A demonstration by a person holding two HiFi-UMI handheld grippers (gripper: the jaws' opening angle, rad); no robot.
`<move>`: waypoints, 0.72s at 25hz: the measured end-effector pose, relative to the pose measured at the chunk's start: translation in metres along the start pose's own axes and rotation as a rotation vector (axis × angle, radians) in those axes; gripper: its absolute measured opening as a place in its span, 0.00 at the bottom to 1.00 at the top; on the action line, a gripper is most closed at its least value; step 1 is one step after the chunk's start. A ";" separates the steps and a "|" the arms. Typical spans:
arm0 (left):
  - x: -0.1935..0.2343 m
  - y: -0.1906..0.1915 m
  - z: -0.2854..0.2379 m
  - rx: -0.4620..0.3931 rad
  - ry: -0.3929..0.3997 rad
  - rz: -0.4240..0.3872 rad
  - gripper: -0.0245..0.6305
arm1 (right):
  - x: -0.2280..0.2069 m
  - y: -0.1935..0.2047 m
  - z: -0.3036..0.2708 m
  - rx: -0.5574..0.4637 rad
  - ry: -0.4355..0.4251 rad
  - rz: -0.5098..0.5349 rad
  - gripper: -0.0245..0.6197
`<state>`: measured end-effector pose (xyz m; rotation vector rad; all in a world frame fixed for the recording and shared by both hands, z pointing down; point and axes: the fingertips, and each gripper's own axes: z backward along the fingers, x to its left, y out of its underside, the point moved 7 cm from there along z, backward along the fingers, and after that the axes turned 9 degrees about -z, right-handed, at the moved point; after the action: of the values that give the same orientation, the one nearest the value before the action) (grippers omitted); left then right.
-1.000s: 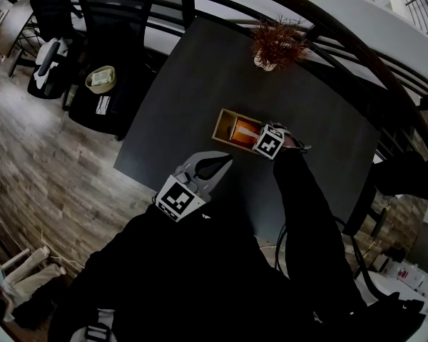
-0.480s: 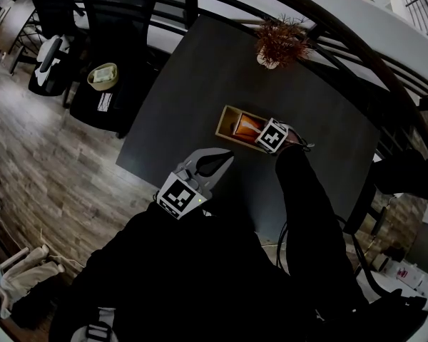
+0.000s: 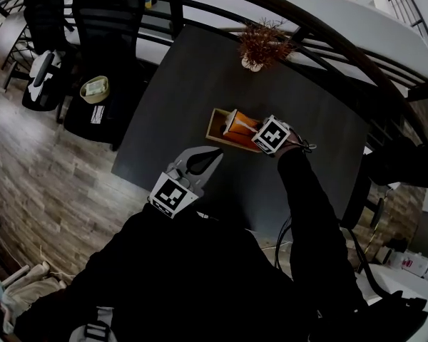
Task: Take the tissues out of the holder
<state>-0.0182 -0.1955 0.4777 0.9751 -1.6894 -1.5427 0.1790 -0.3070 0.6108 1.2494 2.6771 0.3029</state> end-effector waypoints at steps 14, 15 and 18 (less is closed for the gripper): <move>-0.015 -0.017 -0.013 -0.024 0.025 -0.032 0.05 | 0.098 0.059 0.022 -0.045 -0.103 -0.031 0.25; -0.018 -0.018 -0.014 -0.023 0.029 -0.036 0.05 | 0.105 0.062 0.017 -0.039 -0.114 -0.028 0.25; -0.023 -0.019 -0.014 -0.019 0.040 -0.042 0.05 | 0.116 0.073 -0.004 -0.009 -0.125 -0.032 0.25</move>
<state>0.0078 -0.1839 0.4611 1.0307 -1.6335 -1.5532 0.1584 -0.1716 0.6249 1.1809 2.5842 0.2246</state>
